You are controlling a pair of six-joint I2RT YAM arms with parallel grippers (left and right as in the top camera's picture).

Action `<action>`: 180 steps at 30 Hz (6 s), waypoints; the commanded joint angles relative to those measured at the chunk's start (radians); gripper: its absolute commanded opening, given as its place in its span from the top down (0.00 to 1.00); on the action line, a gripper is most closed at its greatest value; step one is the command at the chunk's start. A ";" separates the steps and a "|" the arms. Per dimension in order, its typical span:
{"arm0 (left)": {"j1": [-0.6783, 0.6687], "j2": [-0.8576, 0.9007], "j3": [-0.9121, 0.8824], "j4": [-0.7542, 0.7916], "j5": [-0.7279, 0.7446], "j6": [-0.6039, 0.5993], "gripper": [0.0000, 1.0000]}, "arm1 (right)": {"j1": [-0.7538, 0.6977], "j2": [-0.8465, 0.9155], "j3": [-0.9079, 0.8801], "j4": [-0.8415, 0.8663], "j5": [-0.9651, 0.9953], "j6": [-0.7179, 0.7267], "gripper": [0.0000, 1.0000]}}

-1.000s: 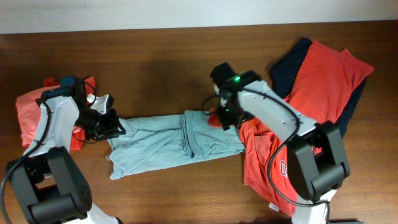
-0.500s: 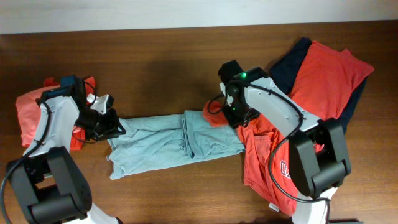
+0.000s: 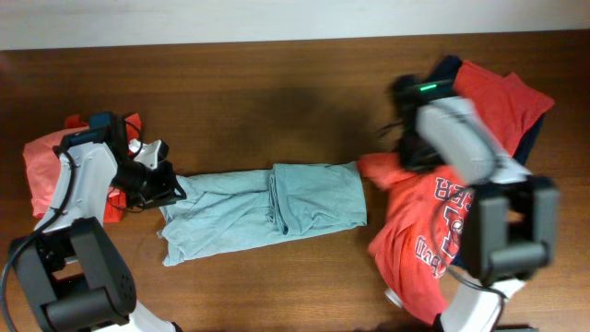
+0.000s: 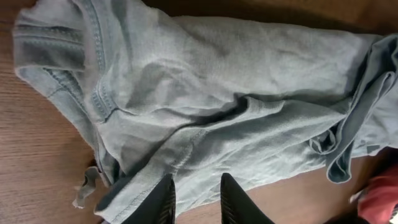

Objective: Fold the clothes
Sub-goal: 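Release the right gripper and move it back to the right side, then grasp the strip's left end with the left gripper and fold it rightward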

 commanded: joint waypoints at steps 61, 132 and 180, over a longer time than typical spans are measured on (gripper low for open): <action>-0.004 -0.023 -0.001 -0.021 0.004 0.020 0.75 | -0.720 -0.032 -0.270 0.309 -0.341 -0.105 0.51; 0.035 0.159 -0.042 0.083 -0.095 0.106 0.99 | 0.000 -0.159 -0.002 -0.010 -0.518 -0.338 0.44; -0.531 0.146 0.612 -0.350 -0.194 -0.103 0.99 | 0.000 -0.159 -0.026 -0.004 -0.518 -0.338 0.43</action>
